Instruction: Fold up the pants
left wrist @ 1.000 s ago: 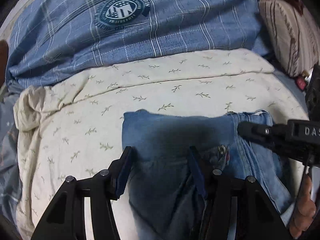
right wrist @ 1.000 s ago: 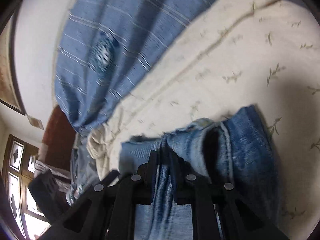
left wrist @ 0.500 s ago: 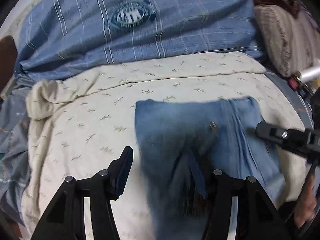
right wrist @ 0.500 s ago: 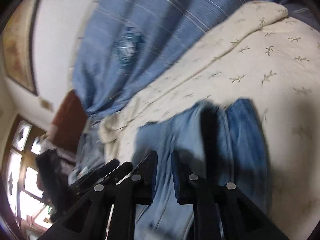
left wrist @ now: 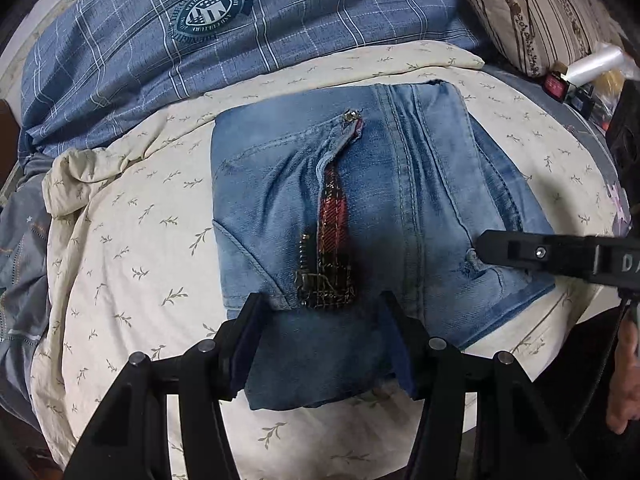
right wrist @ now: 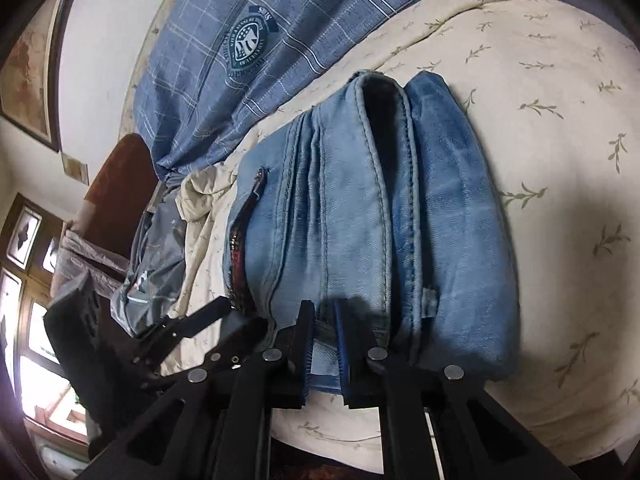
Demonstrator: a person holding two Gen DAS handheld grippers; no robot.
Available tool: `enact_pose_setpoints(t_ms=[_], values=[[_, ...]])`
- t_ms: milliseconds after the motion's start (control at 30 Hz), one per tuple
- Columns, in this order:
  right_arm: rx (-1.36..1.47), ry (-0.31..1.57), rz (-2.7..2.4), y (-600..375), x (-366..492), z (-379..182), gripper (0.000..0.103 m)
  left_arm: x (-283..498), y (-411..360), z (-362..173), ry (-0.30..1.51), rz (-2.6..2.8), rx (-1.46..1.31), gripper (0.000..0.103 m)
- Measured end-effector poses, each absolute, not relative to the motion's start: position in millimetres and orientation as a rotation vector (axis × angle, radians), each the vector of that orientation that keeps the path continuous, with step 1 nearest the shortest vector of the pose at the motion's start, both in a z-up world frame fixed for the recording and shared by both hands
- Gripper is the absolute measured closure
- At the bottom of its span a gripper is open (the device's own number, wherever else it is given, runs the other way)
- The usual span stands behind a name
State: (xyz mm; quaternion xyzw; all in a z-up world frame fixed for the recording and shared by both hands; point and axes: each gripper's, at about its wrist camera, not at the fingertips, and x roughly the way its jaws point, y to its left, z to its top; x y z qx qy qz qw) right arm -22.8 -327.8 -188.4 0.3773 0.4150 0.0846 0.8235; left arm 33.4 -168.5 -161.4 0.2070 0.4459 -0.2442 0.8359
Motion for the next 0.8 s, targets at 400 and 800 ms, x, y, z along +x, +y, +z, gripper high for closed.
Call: enact_pose_setpoints(t_ms=[400, 800], values=[[0.785, 0.637, 0.170, -341, -42, -139, 0.086, 18, -145, -112, 0.880, -0.491, 0.323, 0.038], [0.551, 0.270, 0.073, -316, -81, -72, 0.086, -33, -81, 15, 0.492, -0.368, 0.264, 0.004]])
